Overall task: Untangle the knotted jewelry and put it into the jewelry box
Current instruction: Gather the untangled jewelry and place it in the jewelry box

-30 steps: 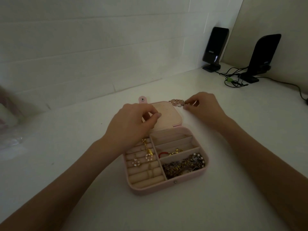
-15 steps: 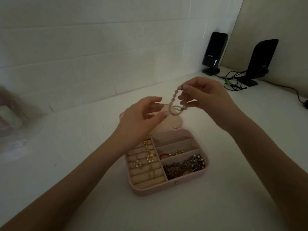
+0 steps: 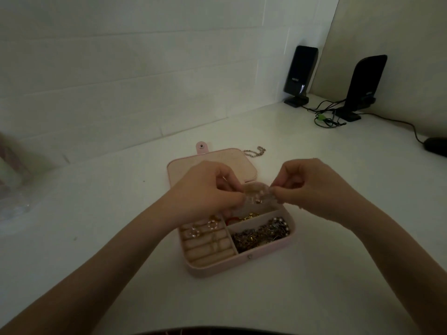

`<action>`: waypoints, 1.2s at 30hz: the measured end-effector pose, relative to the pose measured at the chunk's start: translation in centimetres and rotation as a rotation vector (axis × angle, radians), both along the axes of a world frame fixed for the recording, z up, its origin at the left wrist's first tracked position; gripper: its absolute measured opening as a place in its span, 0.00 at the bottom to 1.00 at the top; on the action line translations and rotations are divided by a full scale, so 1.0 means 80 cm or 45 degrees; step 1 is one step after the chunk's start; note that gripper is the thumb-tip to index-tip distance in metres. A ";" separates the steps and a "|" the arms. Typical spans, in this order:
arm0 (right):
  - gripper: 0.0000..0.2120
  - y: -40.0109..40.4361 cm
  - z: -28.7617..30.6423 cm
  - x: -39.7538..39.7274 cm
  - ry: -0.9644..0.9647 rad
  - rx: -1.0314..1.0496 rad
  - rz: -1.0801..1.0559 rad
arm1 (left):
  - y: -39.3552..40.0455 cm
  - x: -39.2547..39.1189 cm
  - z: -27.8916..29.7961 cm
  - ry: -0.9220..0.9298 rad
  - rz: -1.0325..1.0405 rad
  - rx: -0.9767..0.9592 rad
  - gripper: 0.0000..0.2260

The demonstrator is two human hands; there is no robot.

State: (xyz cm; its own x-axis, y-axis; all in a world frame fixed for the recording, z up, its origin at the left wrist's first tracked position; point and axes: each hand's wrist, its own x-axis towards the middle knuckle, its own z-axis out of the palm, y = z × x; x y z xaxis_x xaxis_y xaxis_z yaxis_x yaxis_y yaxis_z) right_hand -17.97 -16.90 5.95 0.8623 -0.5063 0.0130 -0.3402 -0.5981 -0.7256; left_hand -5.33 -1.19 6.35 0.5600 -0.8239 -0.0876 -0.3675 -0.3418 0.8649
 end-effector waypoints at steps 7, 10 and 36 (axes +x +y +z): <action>0.05 0.011 -0.008 0.001 0.072 -0.181 0.072 | 0.001 -0.001 -0.008 -0.406 -0.145 0.130 0.06; 0.06 0.009 -0.008 0.002 0.096 -0.245 0.098 | 0.002 -0.003 -0.008 -0.556 -0.211 0.159 0.08; 0.08 -0.062 -0.011 0.083 -0.434 0.098 -0.040 | -0.004 0.039 -0.019 -0.466 0.319 -0.278 0.08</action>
